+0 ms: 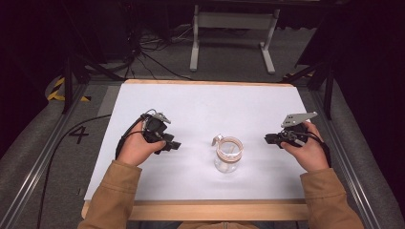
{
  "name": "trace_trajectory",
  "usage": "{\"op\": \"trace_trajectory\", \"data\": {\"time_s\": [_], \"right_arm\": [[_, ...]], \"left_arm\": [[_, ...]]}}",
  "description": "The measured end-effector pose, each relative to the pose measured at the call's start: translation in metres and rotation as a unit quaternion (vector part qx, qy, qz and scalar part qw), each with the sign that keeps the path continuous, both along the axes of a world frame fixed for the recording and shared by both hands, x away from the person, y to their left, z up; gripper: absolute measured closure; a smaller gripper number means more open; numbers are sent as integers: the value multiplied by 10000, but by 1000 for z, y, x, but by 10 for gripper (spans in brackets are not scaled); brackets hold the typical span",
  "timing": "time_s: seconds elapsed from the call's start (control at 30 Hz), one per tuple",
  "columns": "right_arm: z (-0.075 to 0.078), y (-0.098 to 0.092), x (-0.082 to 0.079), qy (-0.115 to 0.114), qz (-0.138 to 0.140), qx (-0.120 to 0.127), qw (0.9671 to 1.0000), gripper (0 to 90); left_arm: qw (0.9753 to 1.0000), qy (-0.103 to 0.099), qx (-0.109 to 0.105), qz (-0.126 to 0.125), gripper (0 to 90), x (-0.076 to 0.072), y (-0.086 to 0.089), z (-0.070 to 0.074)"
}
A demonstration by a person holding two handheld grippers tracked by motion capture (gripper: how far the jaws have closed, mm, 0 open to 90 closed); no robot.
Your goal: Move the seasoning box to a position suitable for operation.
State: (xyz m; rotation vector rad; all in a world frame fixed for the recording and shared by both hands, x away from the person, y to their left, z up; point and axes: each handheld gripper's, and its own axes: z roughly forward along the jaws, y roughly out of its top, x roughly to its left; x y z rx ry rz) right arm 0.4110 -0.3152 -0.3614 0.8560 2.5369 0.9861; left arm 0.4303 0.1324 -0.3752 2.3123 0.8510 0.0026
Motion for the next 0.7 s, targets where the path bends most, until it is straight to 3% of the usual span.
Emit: {"op": "trace_trajectory", "data": {"time_s": [0.1, 0.2, 0.27, 0.33, 0.4, 0.57, 0.7], "right_arm": [[-1, 1, -2, 151, -15, 39, 9999, 895], [-4, 3, -3, 297, -26, 76, 9995, 897], [-5, 6, -4, 368, 32, 82, 9993, 897], [-6, 7, -5, 395, 59, 111, 9991, 897], [-8, 12, -6, 455, 145, 197, 9987, 897], [-15, 23, -6, 506, 323, 223, 9979, 897], [-22, 33, -6, 562, 470, 196, 9971, 896]], "left_arm": [[9995, 67, 260, -161, 569, -3, -4, 6], [9992, 83, 307, -243, 560, -4, -7, 7], [9984, 101, 447, -319, 538, -5, -8, 9], [9987, 58, 390, -319, 524, -5, -9, 8], [9983, 197, 377, -392, 526, -6, -11, 11], [9978, 384, 244, -482, 634, -9, -17, 11], [9980, 271, 156, -549, 717, -9, -22, 11]]}}
